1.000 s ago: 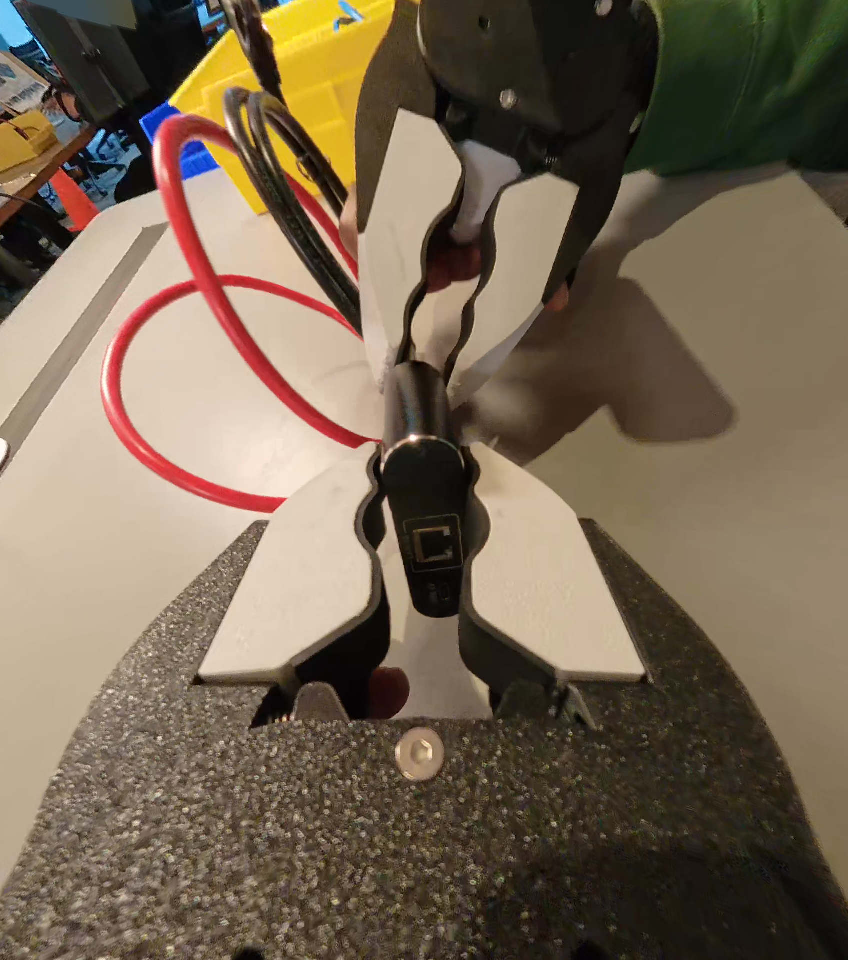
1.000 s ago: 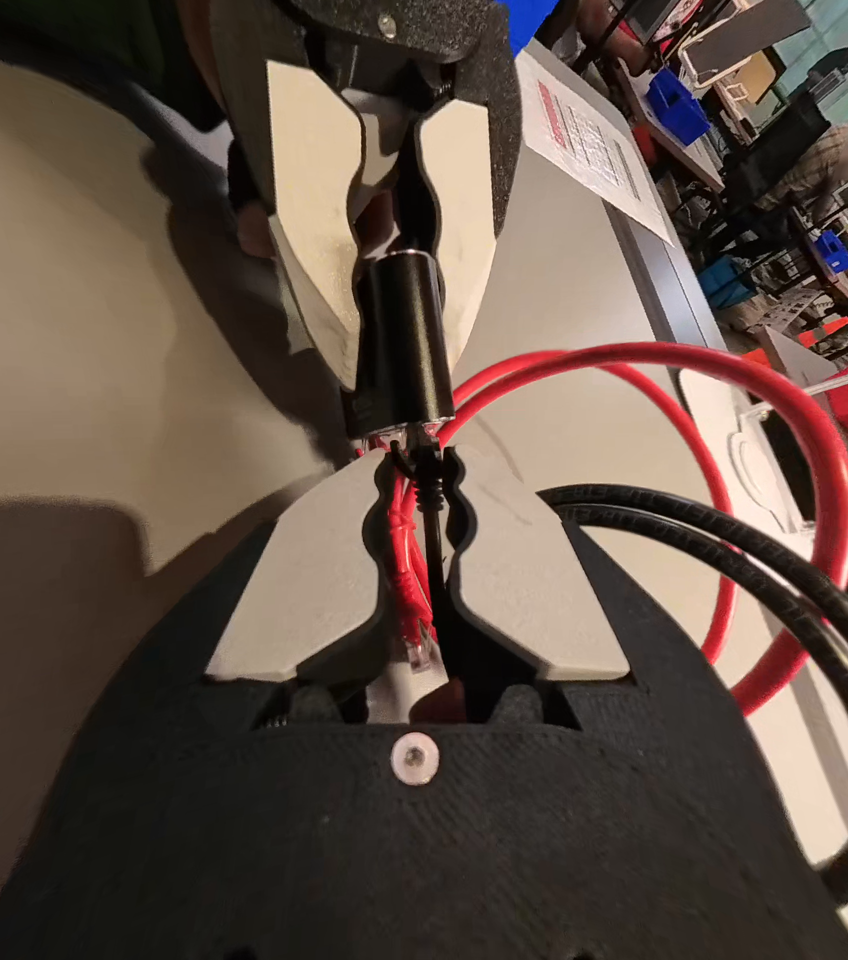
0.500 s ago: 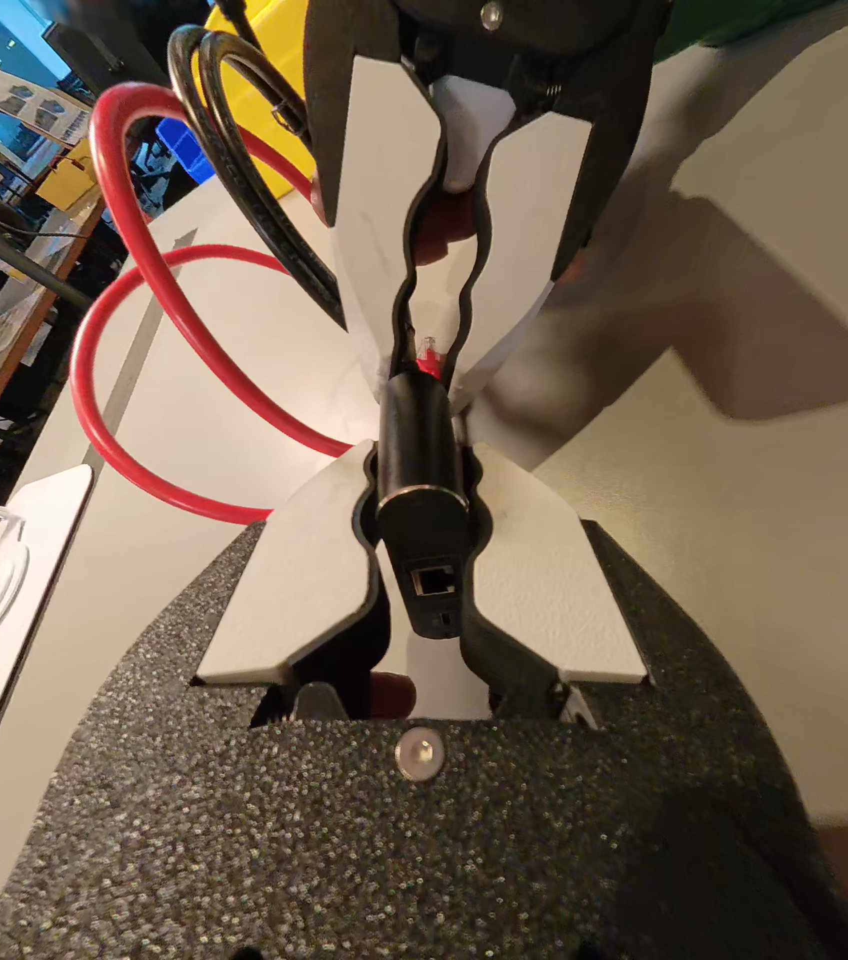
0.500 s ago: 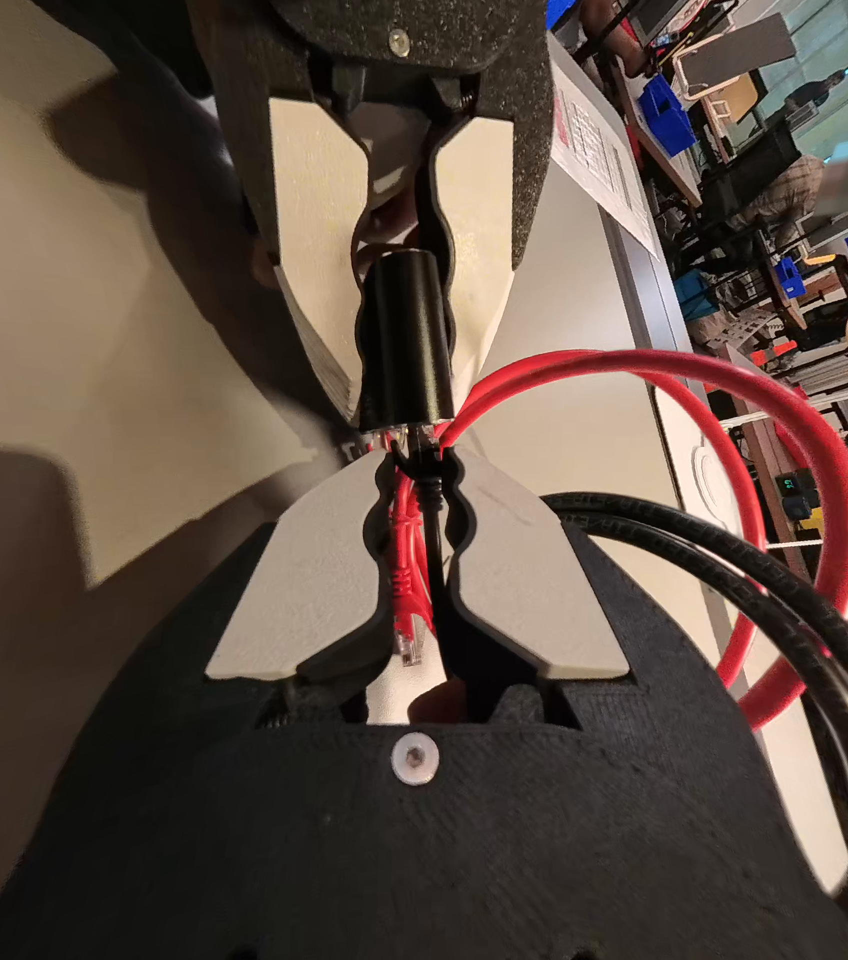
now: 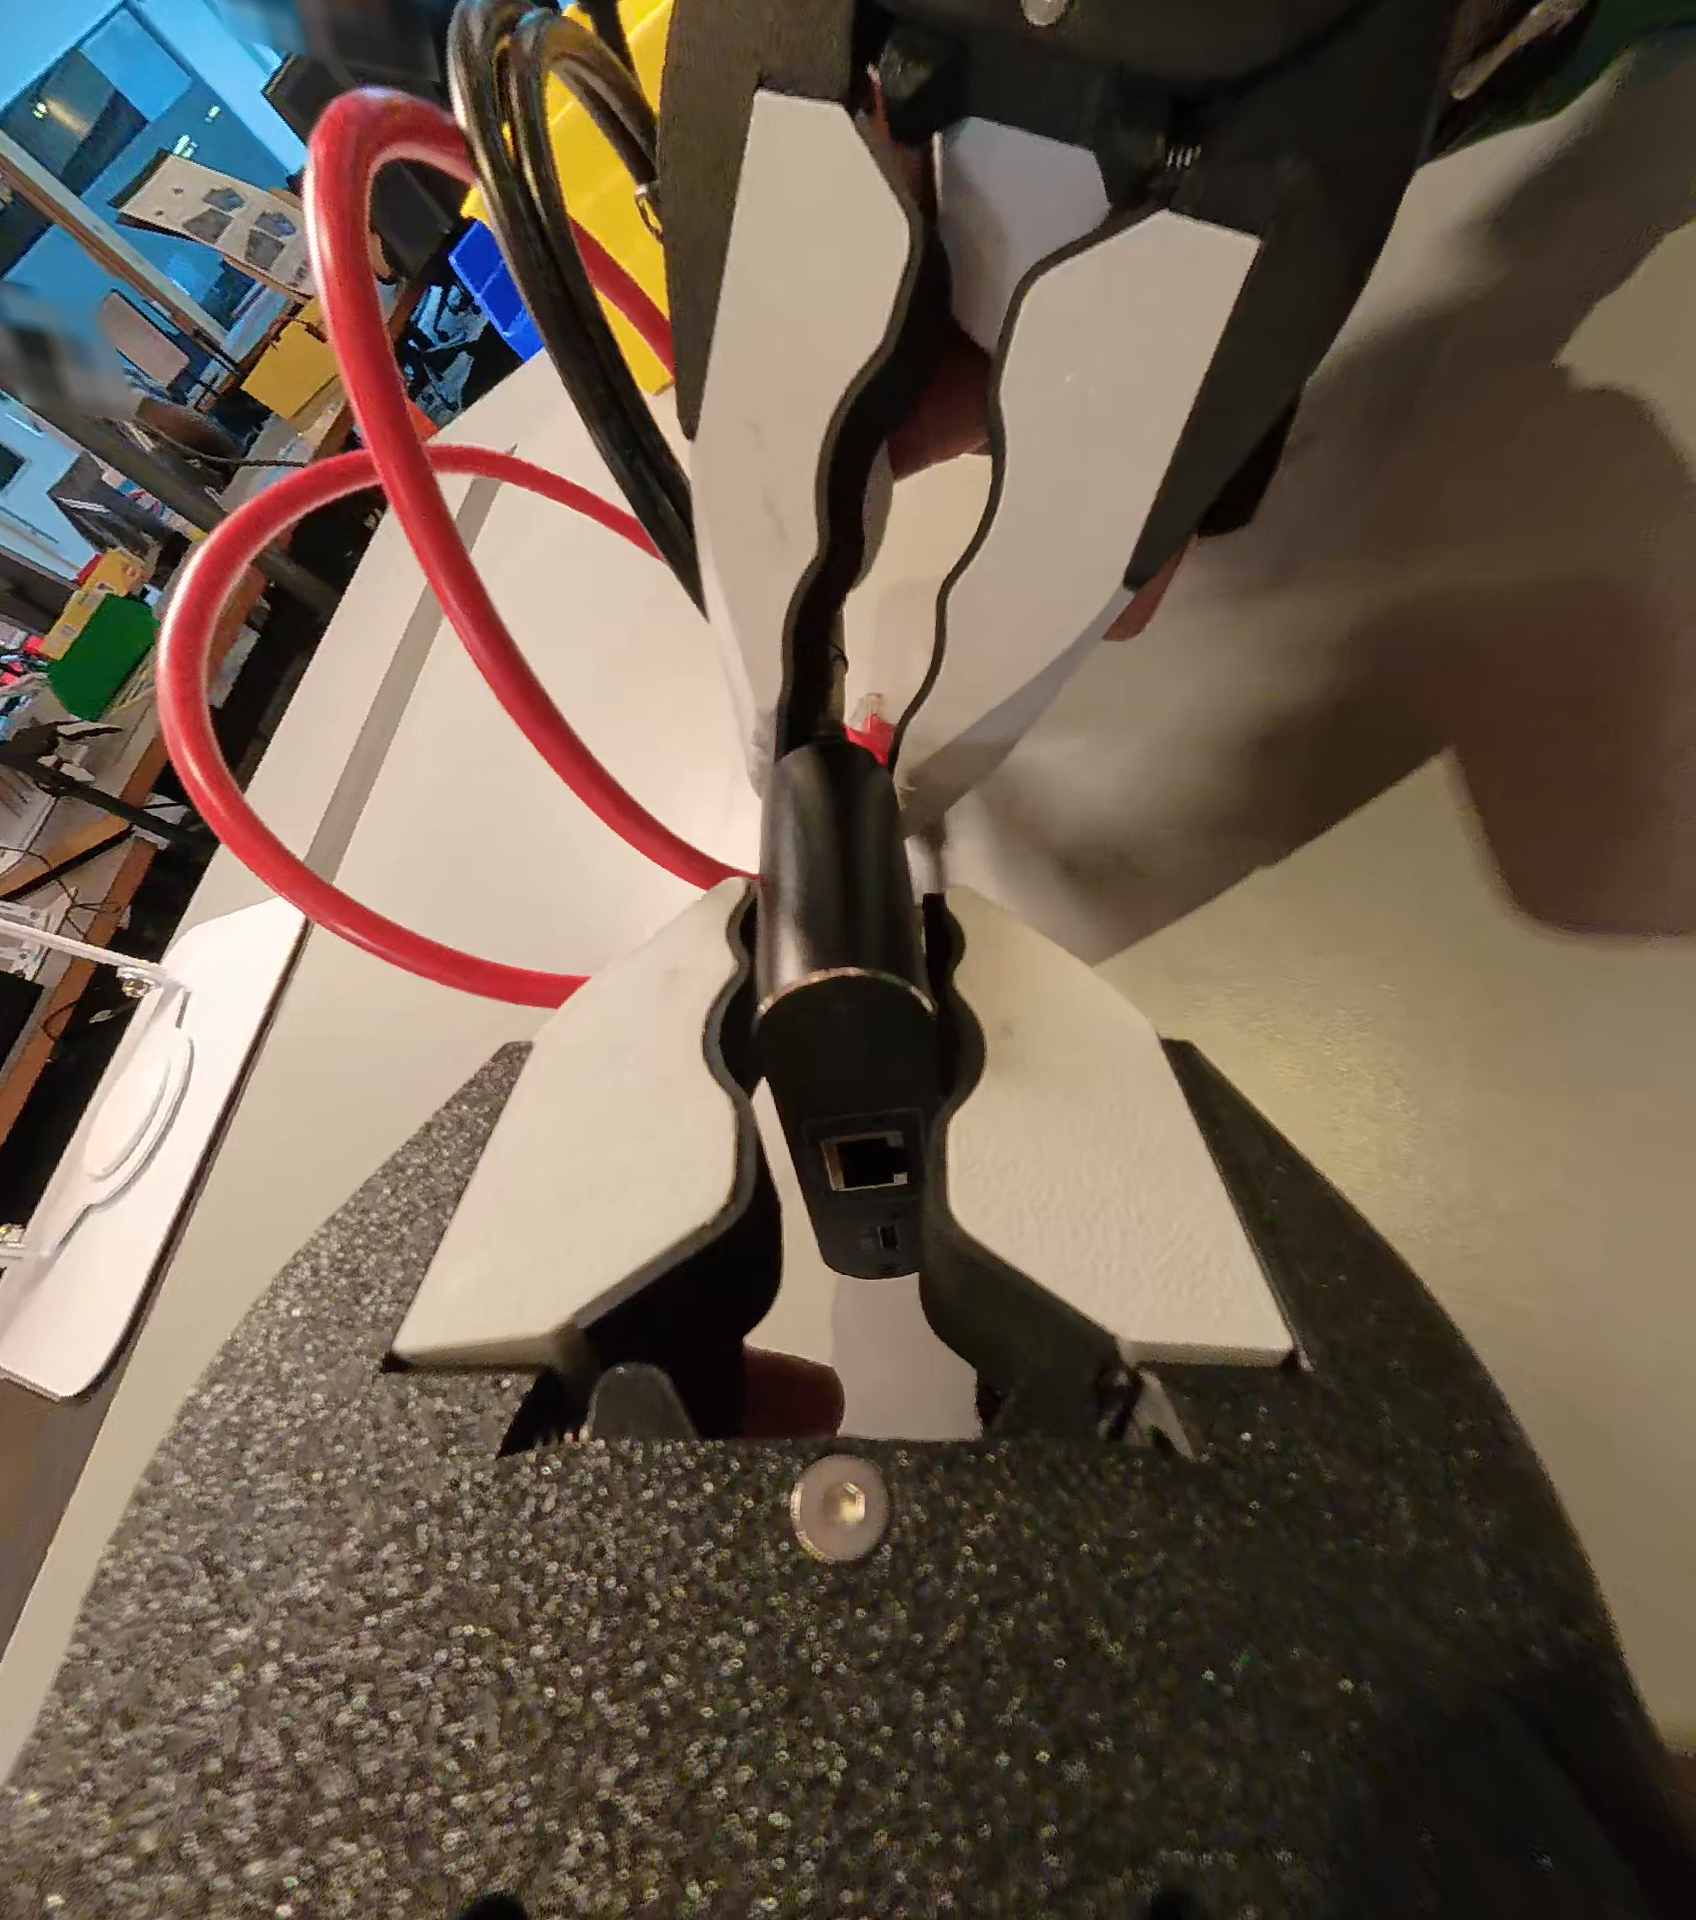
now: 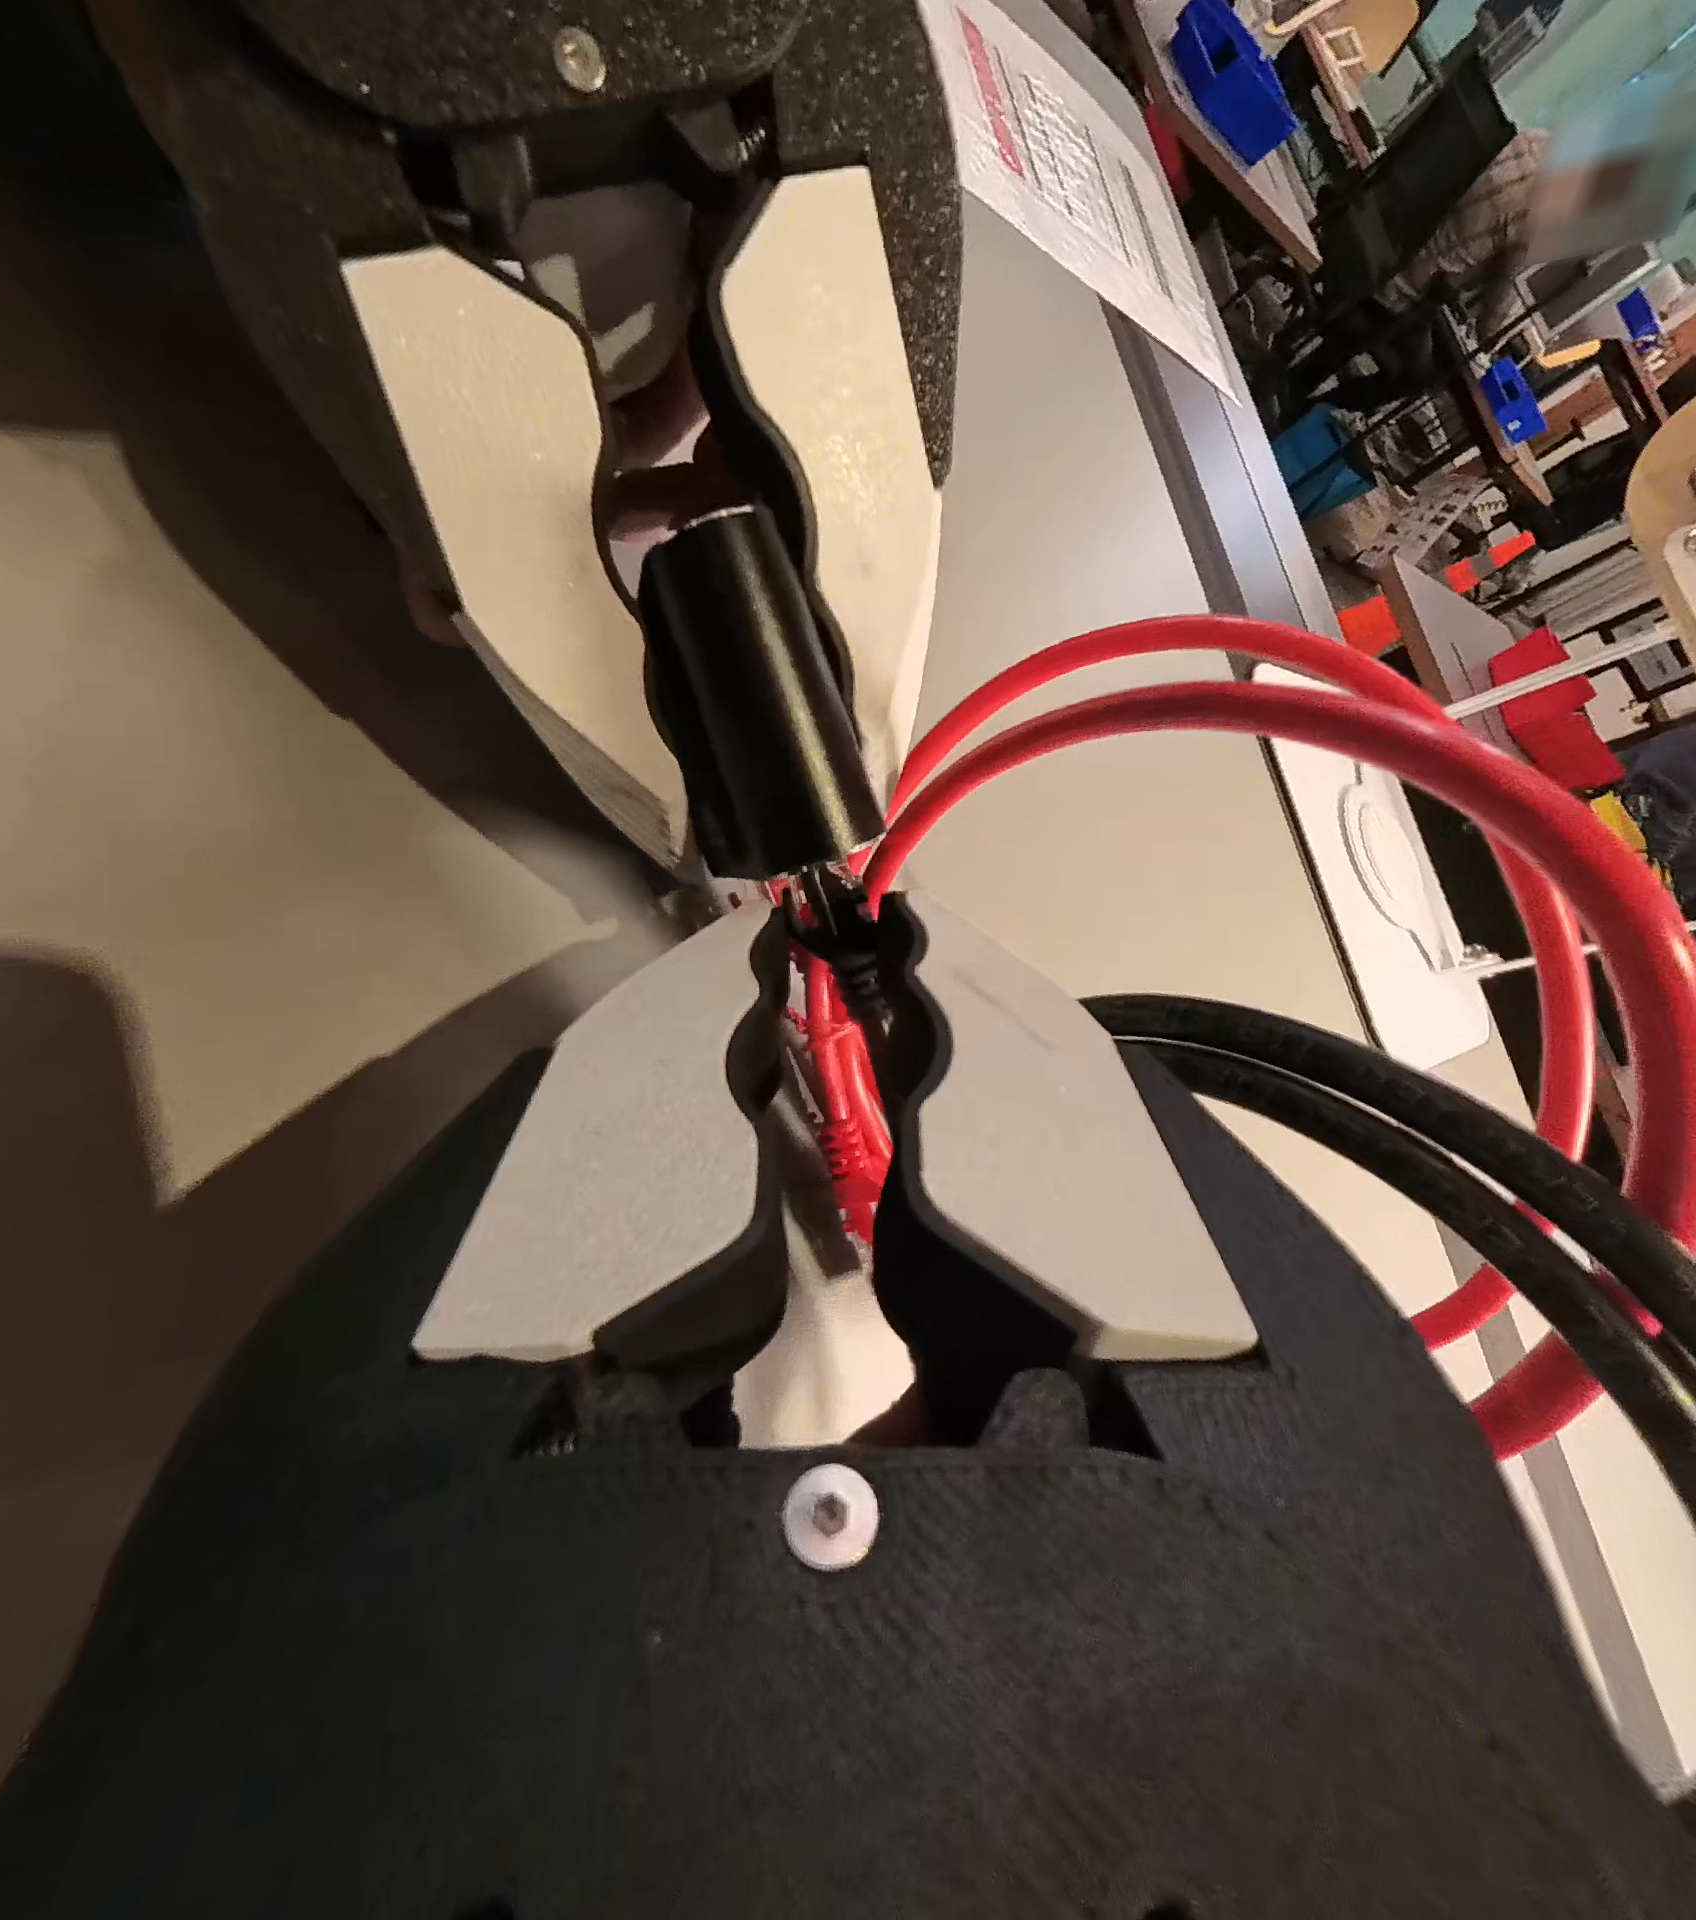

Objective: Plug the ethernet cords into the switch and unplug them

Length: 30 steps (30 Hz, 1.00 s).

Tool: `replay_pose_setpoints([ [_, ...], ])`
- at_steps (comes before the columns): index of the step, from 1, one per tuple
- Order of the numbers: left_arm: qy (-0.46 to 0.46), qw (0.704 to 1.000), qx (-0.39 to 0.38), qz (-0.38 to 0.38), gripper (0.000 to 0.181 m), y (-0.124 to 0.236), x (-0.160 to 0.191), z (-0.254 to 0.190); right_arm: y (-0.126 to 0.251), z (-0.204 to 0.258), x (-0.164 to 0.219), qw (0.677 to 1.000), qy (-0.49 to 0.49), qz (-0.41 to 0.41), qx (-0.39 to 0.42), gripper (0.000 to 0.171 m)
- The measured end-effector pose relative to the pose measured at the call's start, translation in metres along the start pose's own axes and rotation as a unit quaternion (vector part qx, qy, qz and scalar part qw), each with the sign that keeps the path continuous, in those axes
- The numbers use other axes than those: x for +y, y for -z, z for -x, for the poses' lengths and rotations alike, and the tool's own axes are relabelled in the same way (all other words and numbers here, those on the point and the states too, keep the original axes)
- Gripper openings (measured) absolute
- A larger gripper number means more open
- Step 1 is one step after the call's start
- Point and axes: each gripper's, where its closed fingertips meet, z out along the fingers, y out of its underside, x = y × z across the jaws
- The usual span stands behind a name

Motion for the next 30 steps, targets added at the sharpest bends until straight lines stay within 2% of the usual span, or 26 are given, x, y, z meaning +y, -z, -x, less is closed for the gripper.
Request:
replay_pose_setpoints([
  [12,-0.024,0.998,-0.050,-0.003,0.029,0.002,-0.006,0.013,0.002,-0.014,-0.006,0.998,-0.059,-0.002,0.037,0.015],
  [17,0.018,0.997,-0.010,-0.074,0.029,0.011,-0.018,0.010,0.010,-0.012,-0.020,0.997,0.020,-0.063,0.036,0.016],
  [22,0.040,0.992,0.002,-0.119,0.029,0.015,-0.029,0.009,0.014,-0.011,-0.023,0.995,0.019,-0.092,0.023,0.018],
  [30,0.018,0.992,0.010,-0.121,0.028,0.014,-0.031,0.007,0.014,-0.008,-0.022,0.994,0.047,-0.091,0.023,0.018],
])
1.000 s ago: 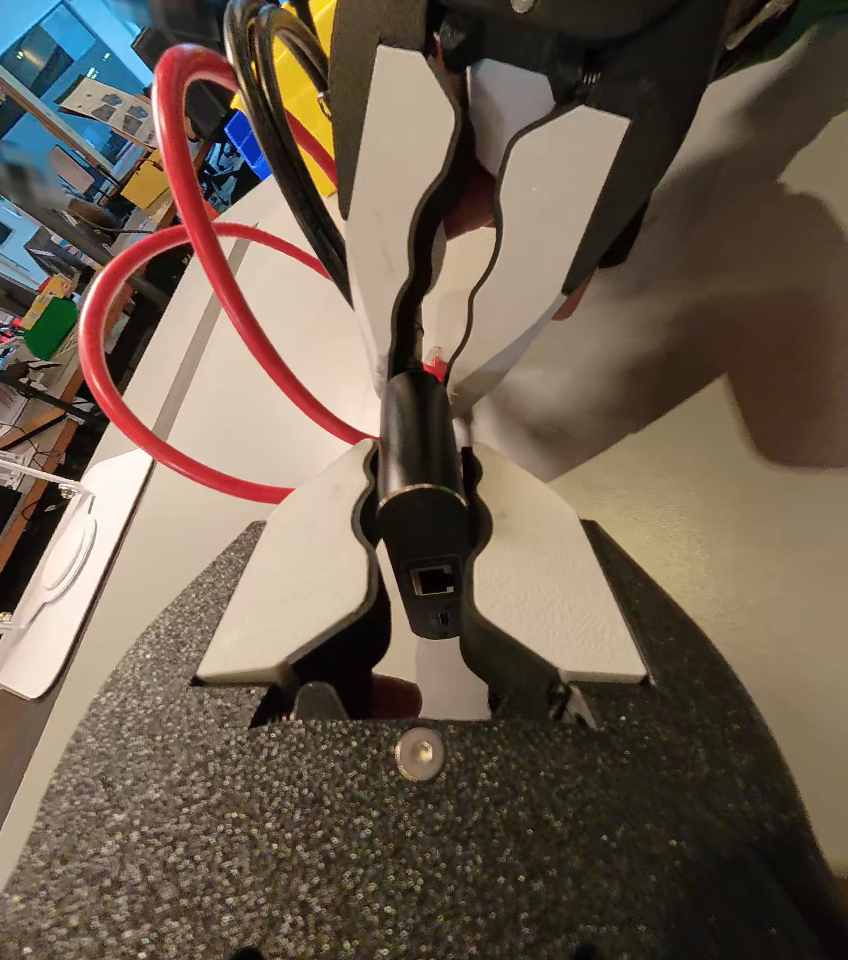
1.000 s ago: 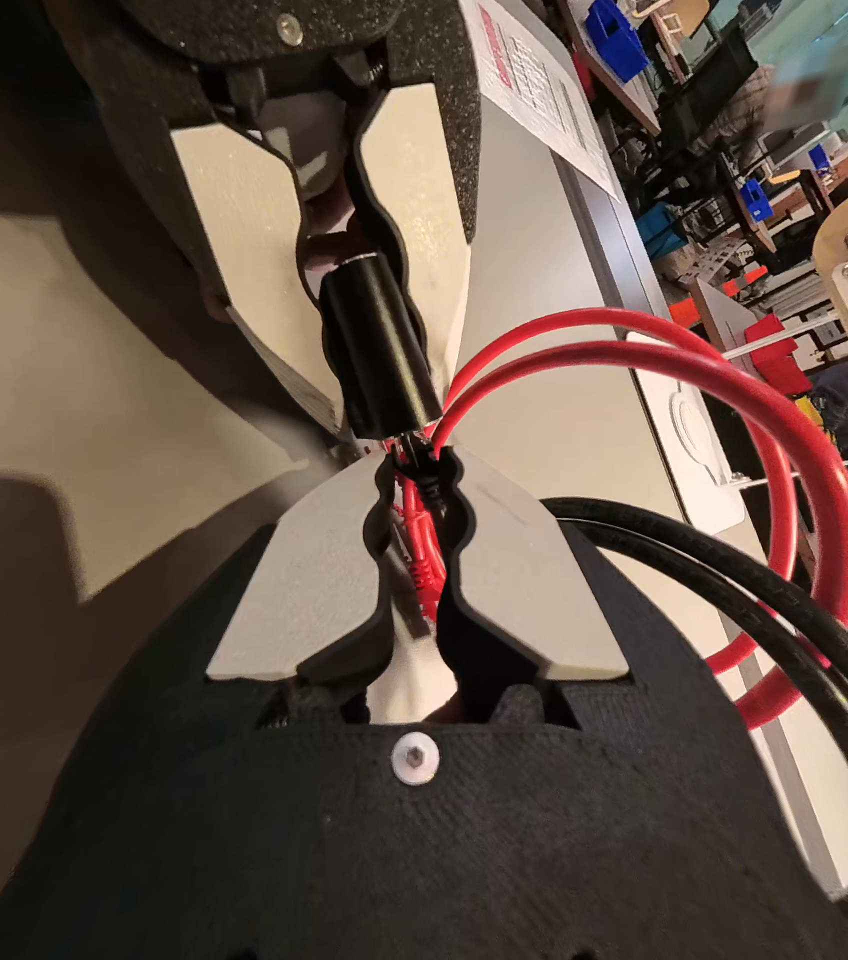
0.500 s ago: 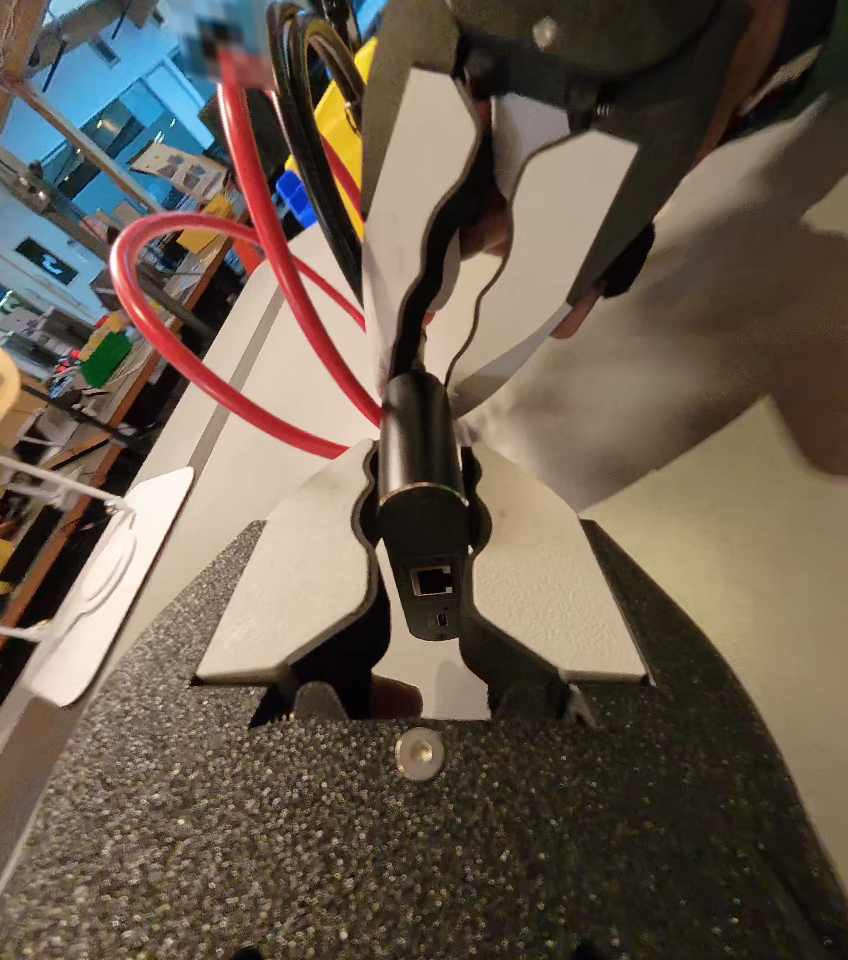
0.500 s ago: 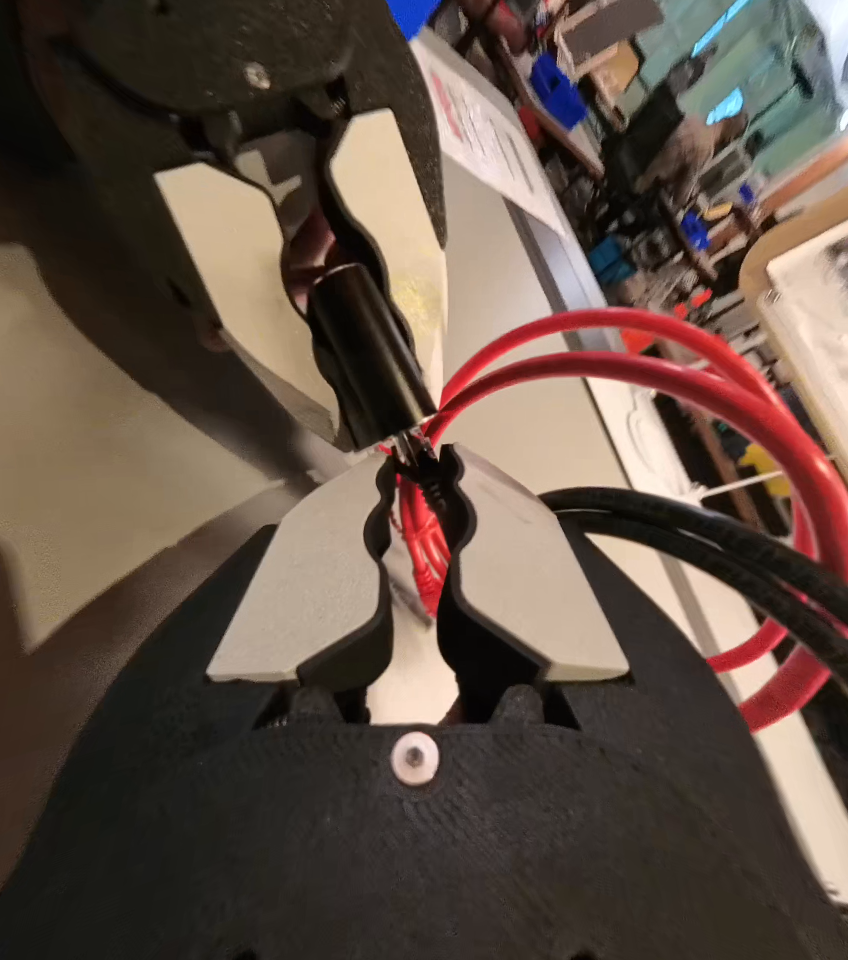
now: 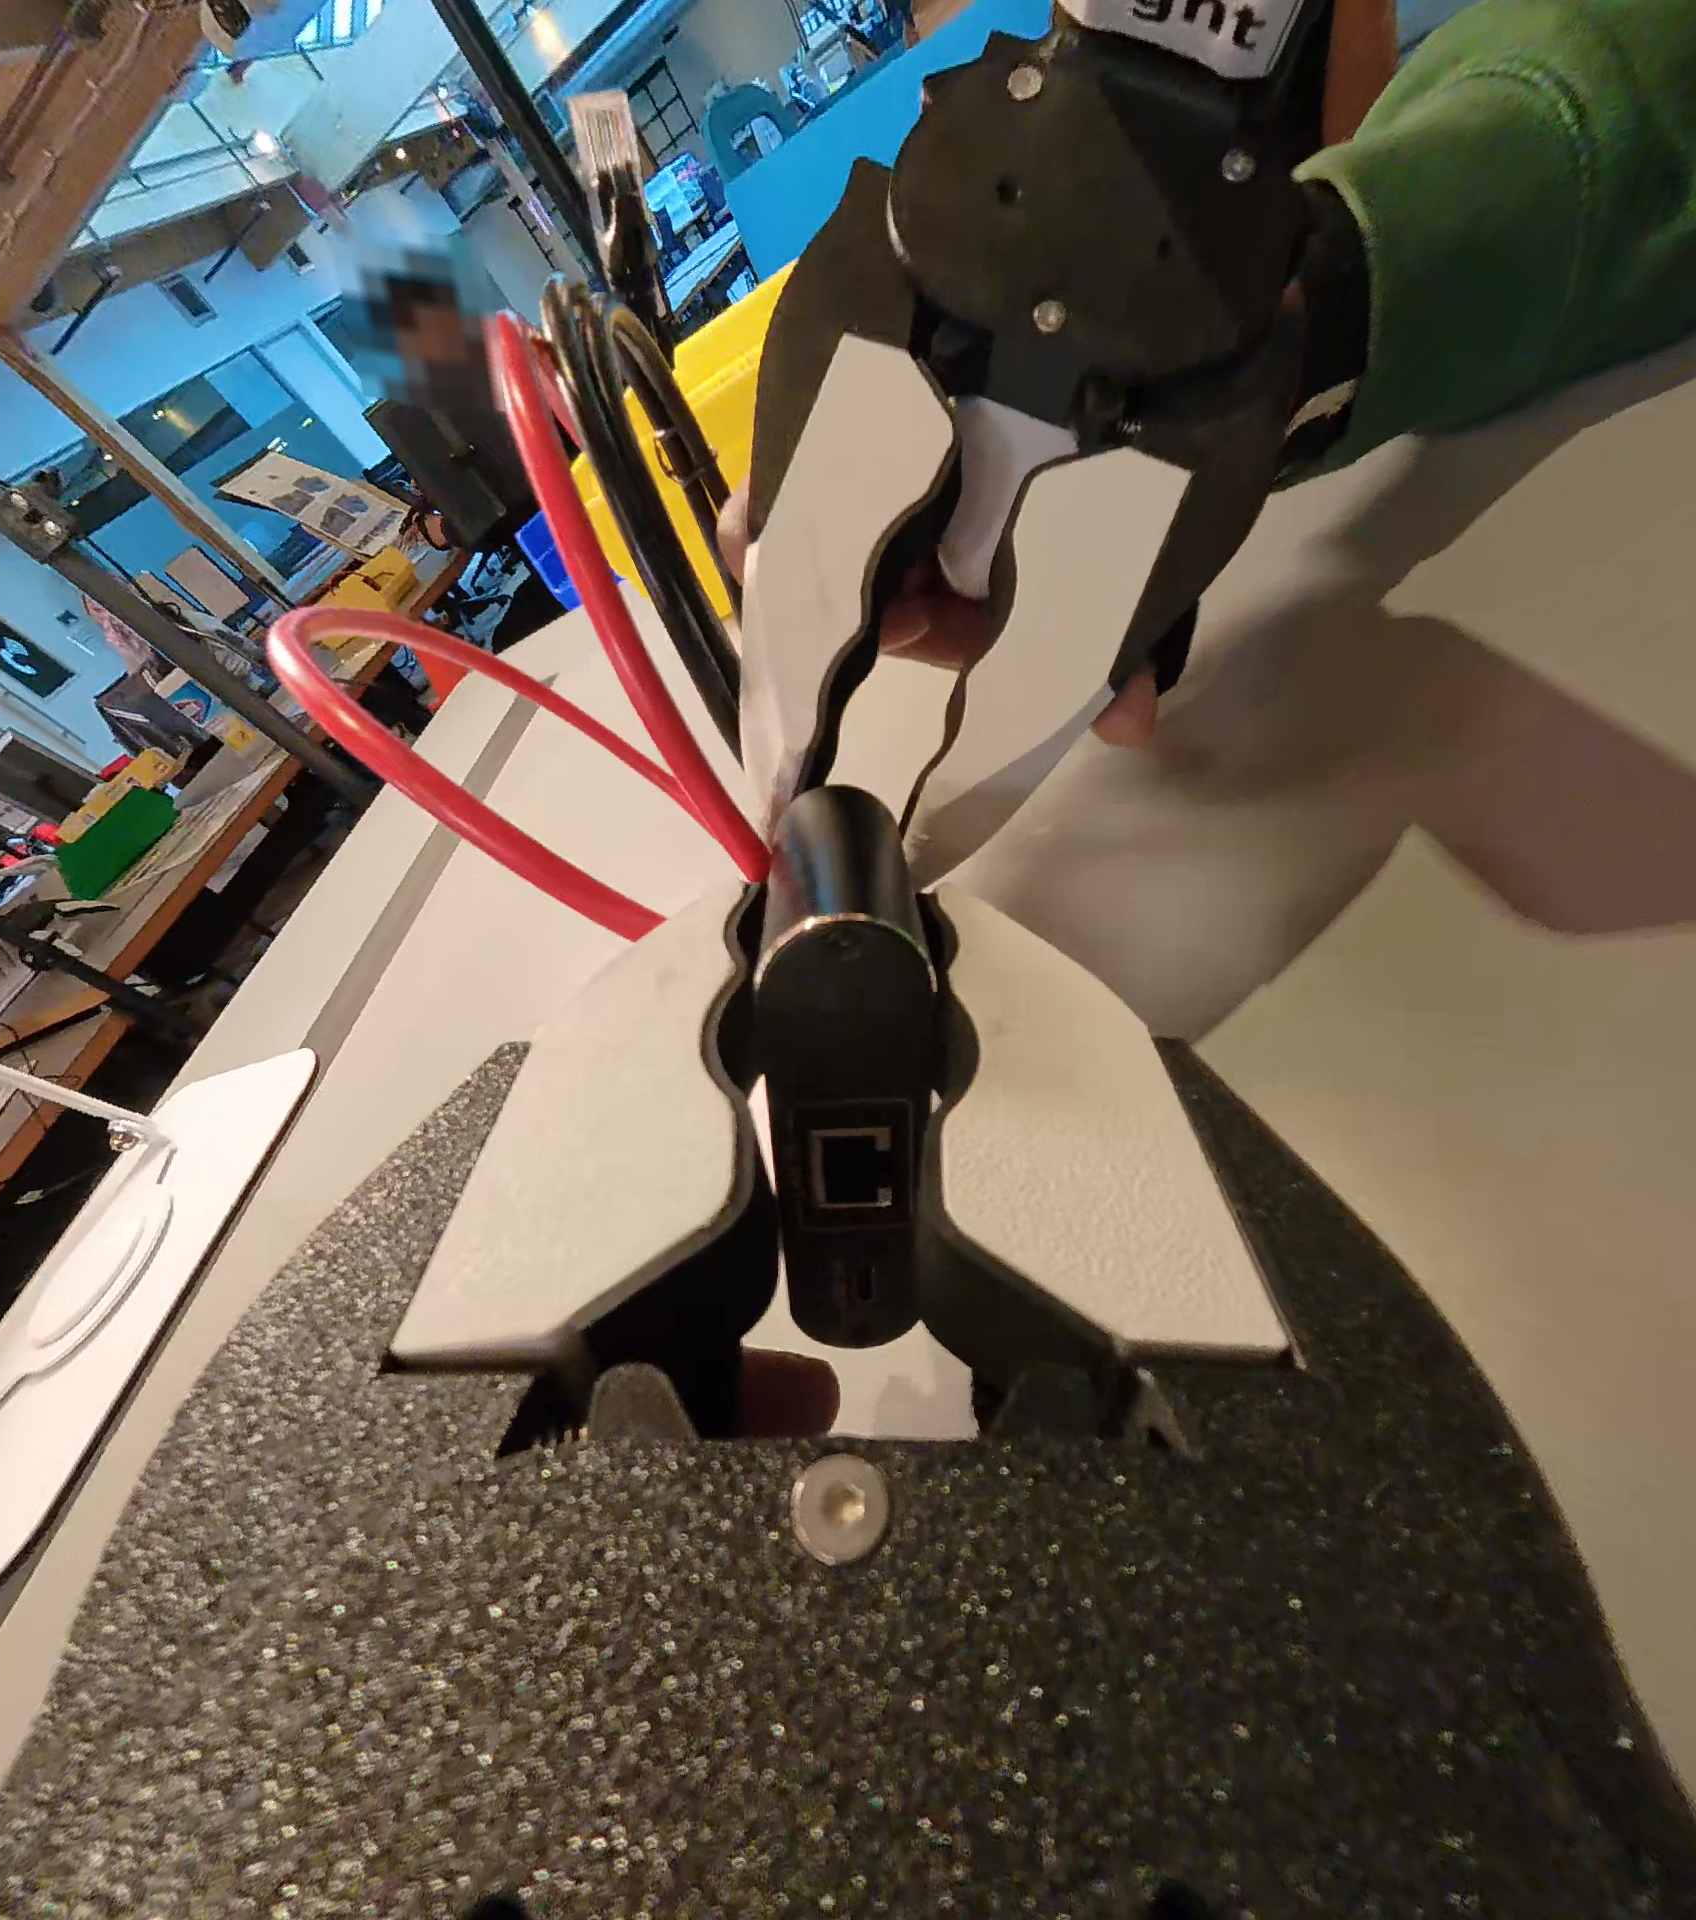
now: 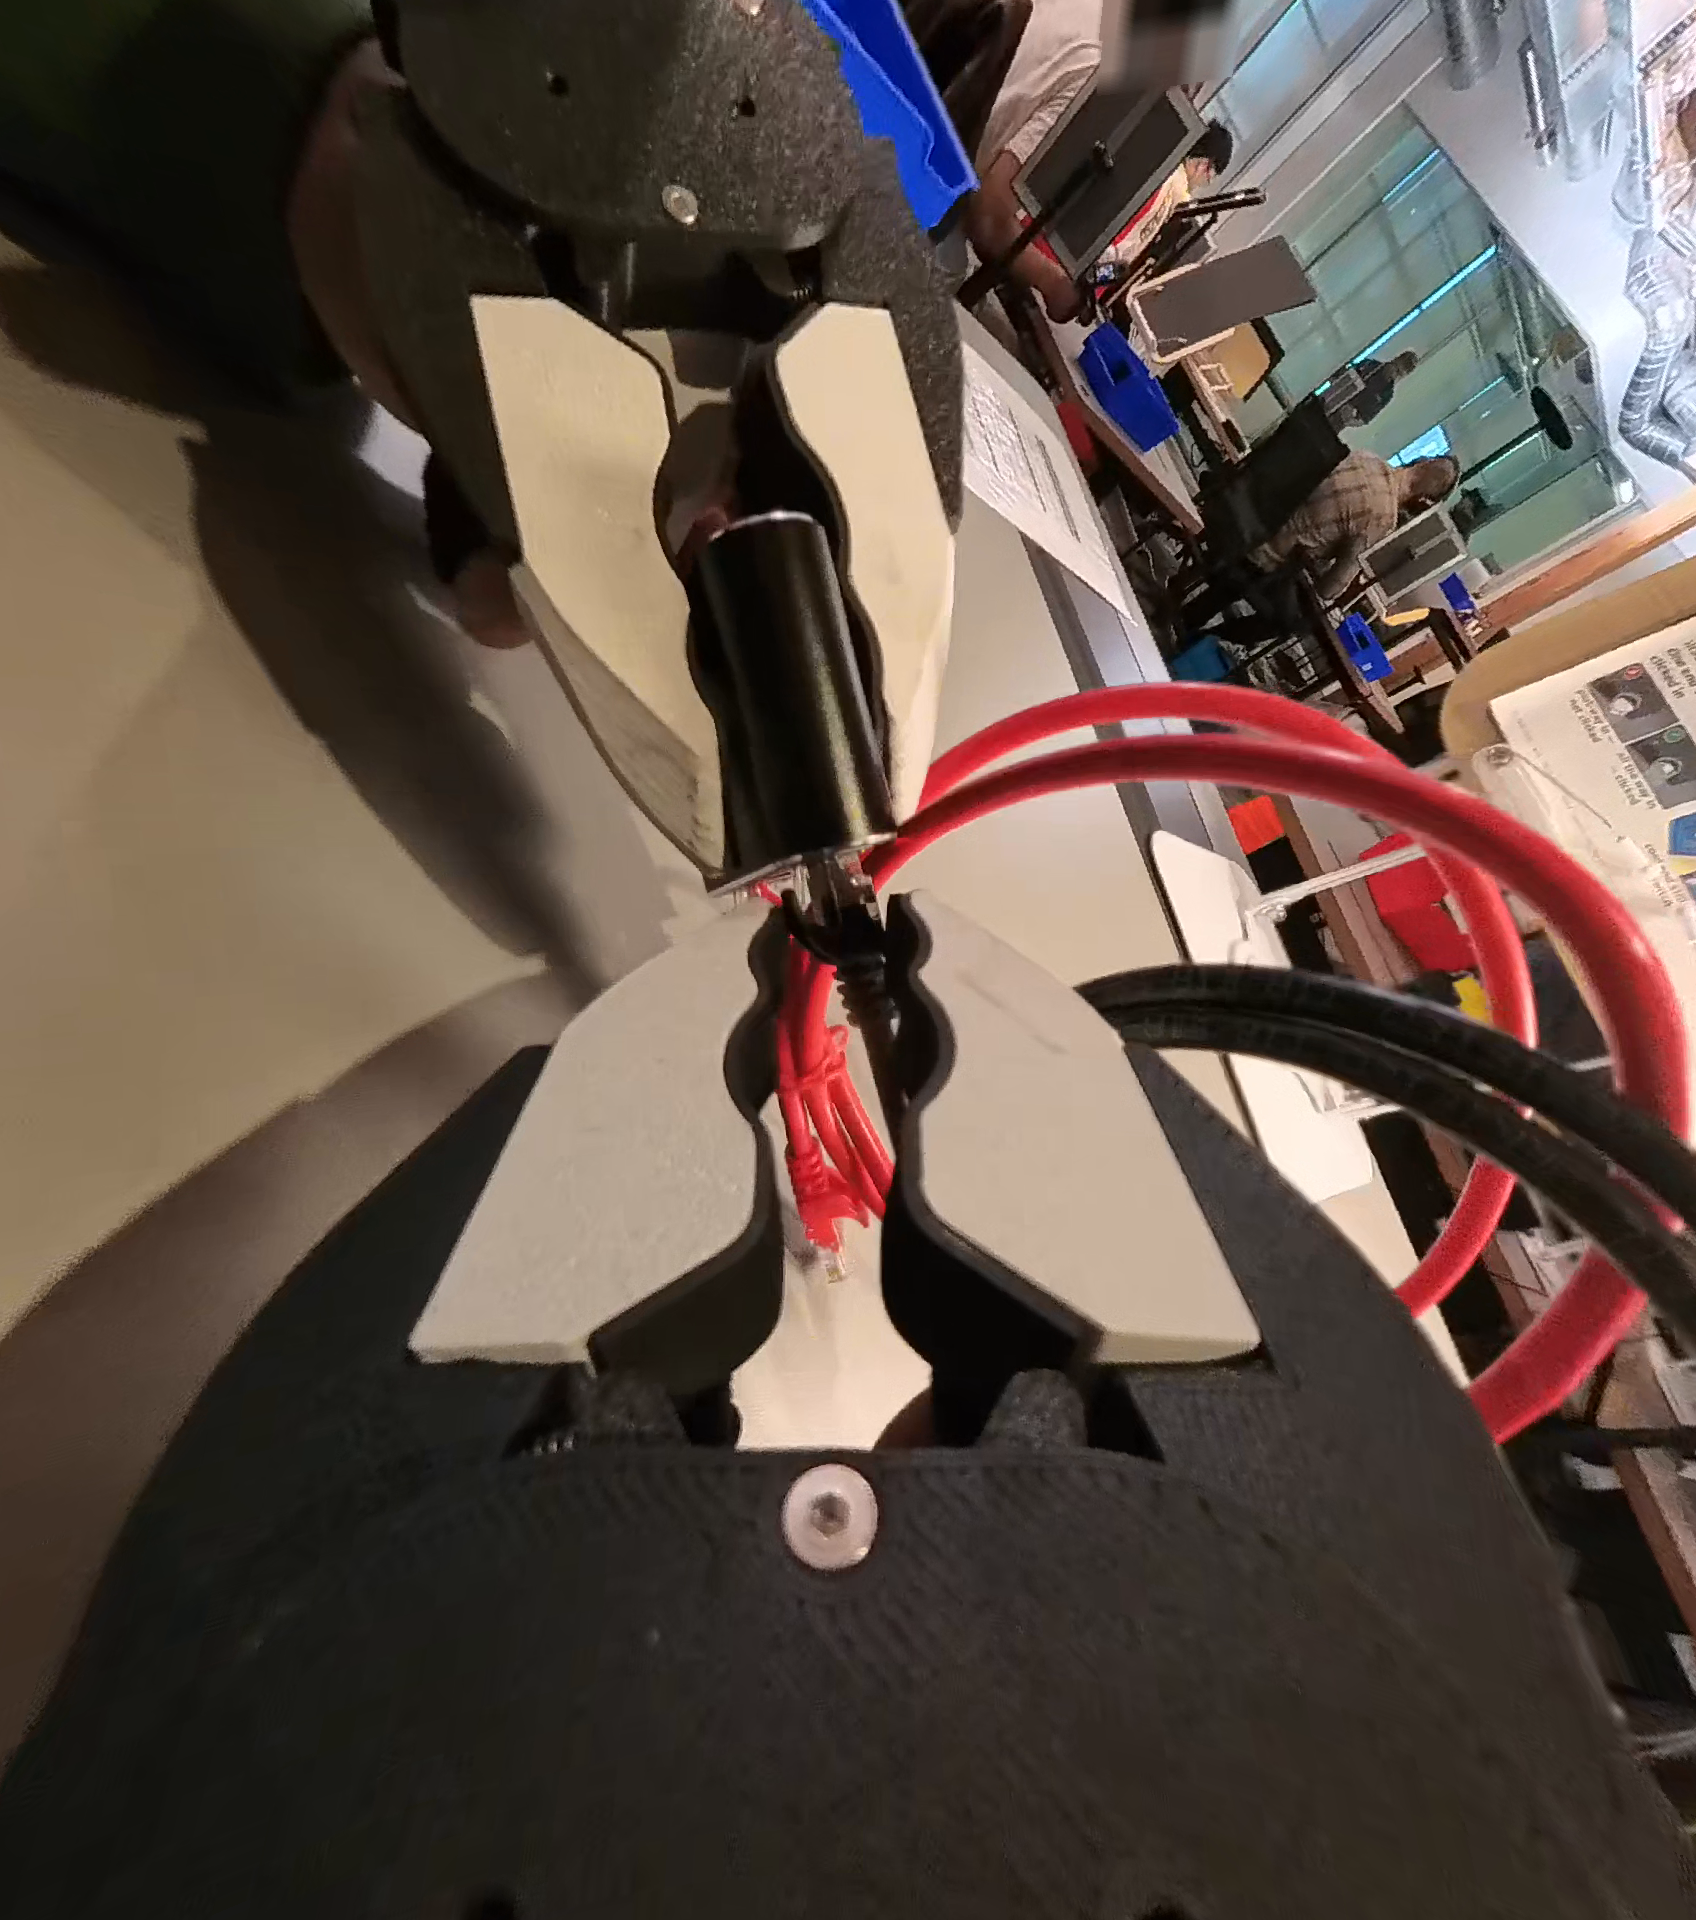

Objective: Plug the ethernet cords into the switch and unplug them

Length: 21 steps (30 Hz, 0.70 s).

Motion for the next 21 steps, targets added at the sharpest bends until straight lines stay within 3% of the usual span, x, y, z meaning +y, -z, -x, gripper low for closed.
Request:
replay_pose_setpoints([
  [21,-0.049,0.999,-0.004,0.009,0.028,-0.0009,0.0007,-0.0036,0.0020,0.0049,0.0002,0.988,0.140,0.038,0.044,0.016],
])
